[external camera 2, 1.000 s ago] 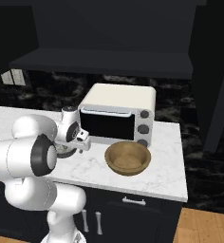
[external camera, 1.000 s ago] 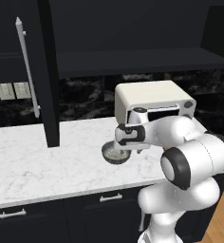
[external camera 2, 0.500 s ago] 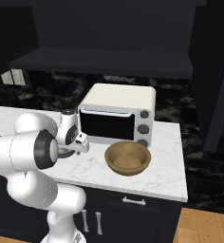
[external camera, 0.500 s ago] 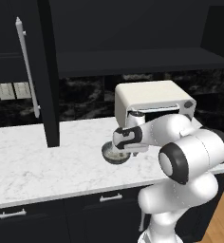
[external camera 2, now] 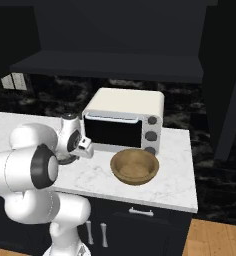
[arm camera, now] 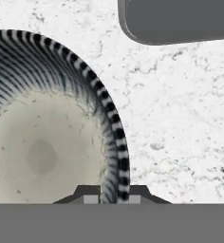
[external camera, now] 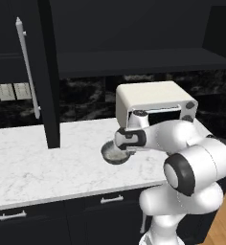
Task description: Pick up the bowls on the counter and stack them on top of one another in the open cabinet. Place the smaller bowl on top of the larger bowl.
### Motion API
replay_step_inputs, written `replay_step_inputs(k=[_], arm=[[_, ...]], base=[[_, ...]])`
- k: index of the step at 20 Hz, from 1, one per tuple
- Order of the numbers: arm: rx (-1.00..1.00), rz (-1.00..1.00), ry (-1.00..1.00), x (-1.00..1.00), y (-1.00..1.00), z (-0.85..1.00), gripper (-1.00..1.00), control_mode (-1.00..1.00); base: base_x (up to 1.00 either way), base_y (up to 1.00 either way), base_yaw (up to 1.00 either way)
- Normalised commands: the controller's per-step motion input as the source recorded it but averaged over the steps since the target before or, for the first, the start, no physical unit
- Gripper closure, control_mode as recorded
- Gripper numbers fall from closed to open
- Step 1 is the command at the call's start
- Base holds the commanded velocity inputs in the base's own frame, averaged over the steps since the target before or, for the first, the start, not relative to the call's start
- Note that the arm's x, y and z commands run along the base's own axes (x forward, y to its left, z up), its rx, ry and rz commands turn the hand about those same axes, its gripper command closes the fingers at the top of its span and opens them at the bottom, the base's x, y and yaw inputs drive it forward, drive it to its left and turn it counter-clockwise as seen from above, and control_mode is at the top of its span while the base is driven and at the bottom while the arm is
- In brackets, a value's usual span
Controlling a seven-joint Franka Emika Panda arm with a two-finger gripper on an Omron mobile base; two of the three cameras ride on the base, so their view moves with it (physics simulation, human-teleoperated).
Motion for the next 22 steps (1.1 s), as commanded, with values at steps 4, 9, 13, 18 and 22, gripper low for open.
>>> replay_step_inputs(k=[4, 9, 13, 18, 22], arm=[[0.06, -0.08, -0.25, -0.41, -0.34, 0.64, 1.00, -1.00], [0.19, -0.17, -0.14, -0.45, -0.68, 0.73, 1.00, -1.00], [0.17, -0.24, -0.04, -0.21, -0.89, 0.99, 1.00, -1.00], [0.25, -0.28, 0.01, -0.35, -1.00, 0.97, 1.00, -1.00], [0.30, -0.31, 0.09, -0.24, -1.00, 0.69, 1.00, -1.00]], base=[[0.00, 0.00, 0.00], [0.00, 0.00, 0.00], [0.00, 0.00, 0.00], [0.00, 0.00, 0.00], [0.00, 0.00, 0.00]])
